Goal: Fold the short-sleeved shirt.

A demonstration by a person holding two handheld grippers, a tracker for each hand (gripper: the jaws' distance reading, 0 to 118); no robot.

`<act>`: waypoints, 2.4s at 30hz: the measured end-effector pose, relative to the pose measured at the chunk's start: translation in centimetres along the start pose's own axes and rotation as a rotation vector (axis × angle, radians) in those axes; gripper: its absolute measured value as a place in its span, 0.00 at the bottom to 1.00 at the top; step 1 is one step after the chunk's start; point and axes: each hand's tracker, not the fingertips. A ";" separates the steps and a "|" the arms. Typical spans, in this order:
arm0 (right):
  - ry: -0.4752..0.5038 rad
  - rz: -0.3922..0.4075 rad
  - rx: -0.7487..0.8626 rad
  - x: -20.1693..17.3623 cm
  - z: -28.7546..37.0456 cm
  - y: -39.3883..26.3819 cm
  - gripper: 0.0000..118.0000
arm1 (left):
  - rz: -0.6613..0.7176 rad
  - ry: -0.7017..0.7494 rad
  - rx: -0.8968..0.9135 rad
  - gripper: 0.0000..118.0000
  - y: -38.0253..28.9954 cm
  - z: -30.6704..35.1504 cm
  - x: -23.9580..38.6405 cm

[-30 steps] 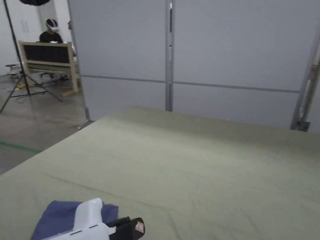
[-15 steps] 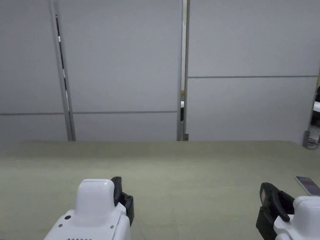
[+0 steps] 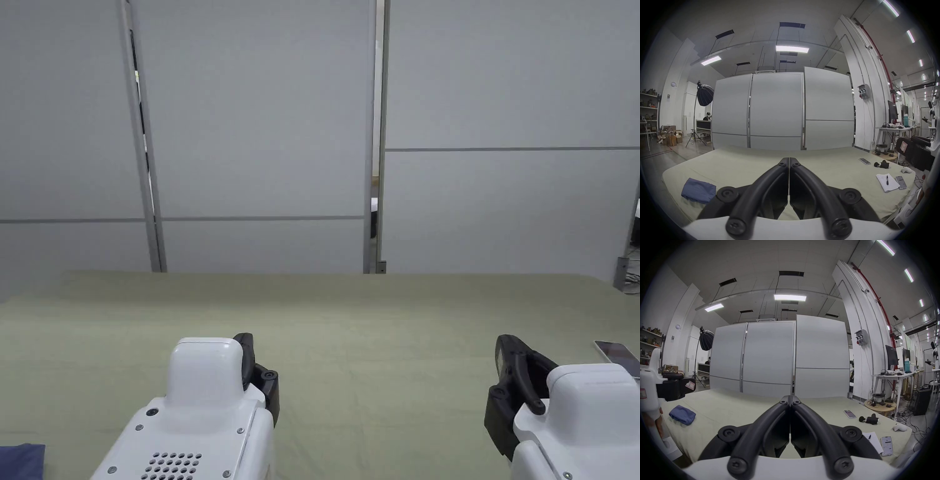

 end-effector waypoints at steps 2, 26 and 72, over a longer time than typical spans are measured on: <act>0.004 -0.001 -0.001 -0.1 -0.1 0.0 0.02 | 0.001 0.007 0.004 0.00 0.1 0.1 -0.4; 0.041 -0.004 -0.036 -1.3 -0.4 -0.8 0.02 | 0.009 0.032 0.010 0.00 -0.7 0.5 -0.6; 0.060 -0.002 -0.026 -2.1 0.5 -0.8 0.02 | -0.019 0.048 0.054 0.06 -0.8 1.8 -0.4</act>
